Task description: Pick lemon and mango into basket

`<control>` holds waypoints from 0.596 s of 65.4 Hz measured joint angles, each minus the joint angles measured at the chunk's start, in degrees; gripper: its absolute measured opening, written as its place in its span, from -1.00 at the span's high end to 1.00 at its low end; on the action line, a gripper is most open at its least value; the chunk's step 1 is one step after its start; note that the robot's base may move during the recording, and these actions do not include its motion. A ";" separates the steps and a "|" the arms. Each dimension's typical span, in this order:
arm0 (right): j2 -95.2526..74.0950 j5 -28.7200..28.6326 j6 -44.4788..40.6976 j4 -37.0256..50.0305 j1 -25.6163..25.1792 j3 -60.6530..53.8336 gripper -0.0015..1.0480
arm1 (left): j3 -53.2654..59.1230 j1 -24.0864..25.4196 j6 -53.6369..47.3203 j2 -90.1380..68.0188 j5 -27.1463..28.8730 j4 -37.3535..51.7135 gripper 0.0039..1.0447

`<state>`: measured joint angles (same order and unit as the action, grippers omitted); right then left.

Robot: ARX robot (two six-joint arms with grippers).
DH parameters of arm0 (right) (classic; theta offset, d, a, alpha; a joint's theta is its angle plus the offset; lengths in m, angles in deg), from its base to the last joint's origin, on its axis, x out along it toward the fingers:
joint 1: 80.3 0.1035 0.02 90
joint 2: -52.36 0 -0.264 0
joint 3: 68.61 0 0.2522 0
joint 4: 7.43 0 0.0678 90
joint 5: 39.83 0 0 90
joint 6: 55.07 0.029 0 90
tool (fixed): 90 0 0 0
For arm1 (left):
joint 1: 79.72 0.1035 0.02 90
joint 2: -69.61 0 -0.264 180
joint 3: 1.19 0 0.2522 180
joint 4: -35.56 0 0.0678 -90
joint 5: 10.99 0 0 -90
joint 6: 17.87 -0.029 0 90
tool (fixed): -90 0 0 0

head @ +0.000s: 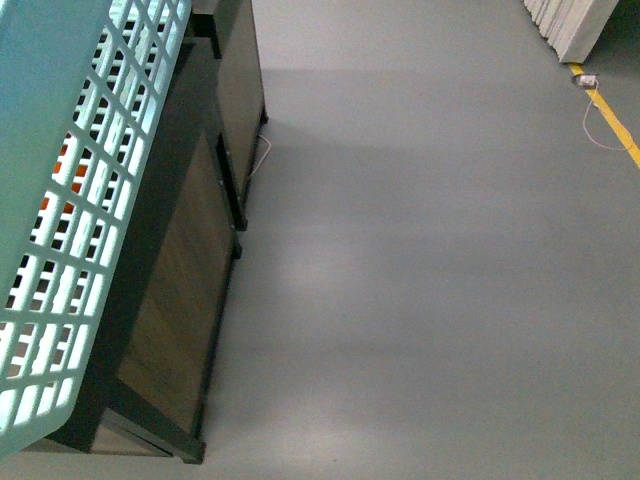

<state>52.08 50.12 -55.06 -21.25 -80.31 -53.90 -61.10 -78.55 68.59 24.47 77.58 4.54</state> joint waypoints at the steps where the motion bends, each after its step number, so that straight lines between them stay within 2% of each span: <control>1: 0.02 0.13 0.00 0.02 0.00 0.00 -0.83 | 0.00 0.00 -0.04 0.00 0.02 0.00 0.73; 39: 0.04 0.15 0.00 -0.02 0.00 0.00 -0.83 | -0.02 0.00 -0.04 0.00 0.11 0.00 0.73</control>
<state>52.13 50.27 -55.06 -21.27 -80.31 -53.90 -61.13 -78.55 68.54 24.47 77.69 4.54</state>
